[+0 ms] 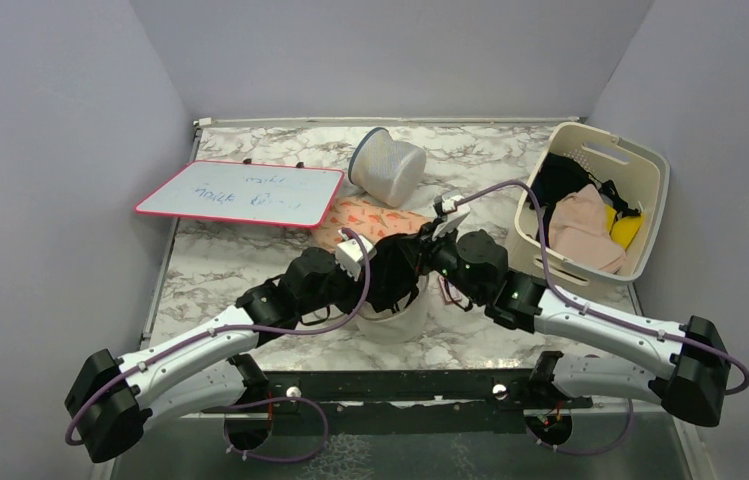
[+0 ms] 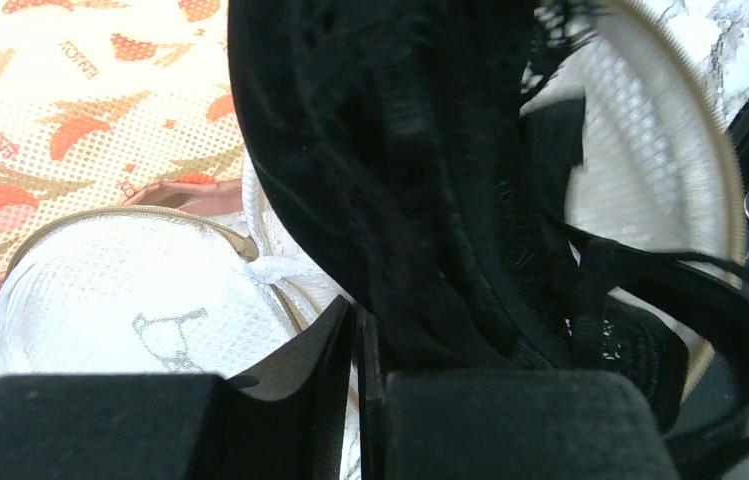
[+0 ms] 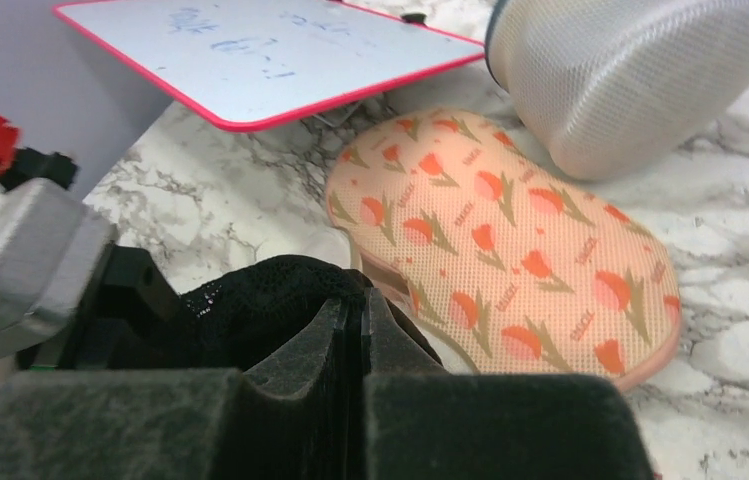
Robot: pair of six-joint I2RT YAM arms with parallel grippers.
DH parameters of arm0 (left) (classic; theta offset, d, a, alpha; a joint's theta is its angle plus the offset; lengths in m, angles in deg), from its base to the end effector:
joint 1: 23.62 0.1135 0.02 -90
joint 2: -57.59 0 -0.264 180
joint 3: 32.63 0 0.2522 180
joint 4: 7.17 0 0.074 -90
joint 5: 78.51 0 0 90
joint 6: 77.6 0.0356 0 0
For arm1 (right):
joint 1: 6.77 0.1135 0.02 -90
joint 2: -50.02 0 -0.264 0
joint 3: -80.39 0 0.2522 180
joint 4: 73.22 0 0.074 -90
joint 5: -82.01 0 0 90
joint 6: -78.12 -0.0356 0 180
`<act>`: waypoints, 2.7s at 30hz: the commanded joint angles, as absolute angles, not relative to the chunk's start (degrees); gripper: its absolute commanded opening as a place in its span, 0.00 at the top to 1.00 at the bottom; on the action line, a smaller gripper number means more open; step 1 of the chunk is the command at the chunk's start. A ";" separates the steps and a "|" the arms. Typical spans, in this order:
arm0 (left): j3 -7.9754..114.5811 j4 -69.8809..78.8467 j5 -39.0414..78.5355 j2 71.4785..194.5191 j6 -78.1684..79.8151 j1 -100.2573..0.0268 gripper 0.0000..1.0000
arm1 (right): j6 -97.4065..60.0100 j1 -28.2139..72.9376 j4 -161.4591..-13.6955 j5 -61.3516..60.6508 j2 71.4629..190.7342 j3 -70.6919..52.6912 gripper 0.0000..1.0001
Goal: Unzip the laundry bag and remove the bra
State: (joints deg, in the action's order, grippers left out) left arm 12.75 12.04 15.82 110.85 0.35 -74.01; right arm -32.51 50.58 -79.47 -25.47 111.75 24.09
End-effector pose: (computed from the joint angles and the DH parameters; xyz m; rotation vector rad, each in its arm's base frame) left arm 0.1314 -0.1630 0.2406 0.7451 1.9935 -0.7434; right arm 0.1448 0.2062 0.3003 -0.3544 1.7863 0.7100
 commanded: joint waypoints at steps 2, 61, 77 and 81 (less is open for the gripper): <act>14.36 11.61 15.67 109.37 0.88 -74.55 1.00 | -38.03 50.87 -83.74 -30.73 112.77 22.76 0.99; 14.72 14.80 5.61 100.46 0.12 -74.63 0.24 | -26.03 50.18 -111.74 -52.95 107.23 -2.45 0.99; 14.00 15.81 0.31 96.59 -0.81 -74.63 0.16 | -28.49 23.22 -111.80 -41.91 112.95 -10.09 0.99; 14.35 15.84 0.63 98.82 -0.85 -74.66 0.15 | -29.49 18.06 -112.77 -51.57 111.32 -11.63 0.99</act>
State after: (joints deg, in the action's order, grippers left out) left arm 13.38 15.71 2.05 97.41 -0.35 -74.38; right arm -28.11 22.16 -113.13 -42.71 114.09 -8.89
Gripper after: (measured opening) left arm 0.850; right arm 0.020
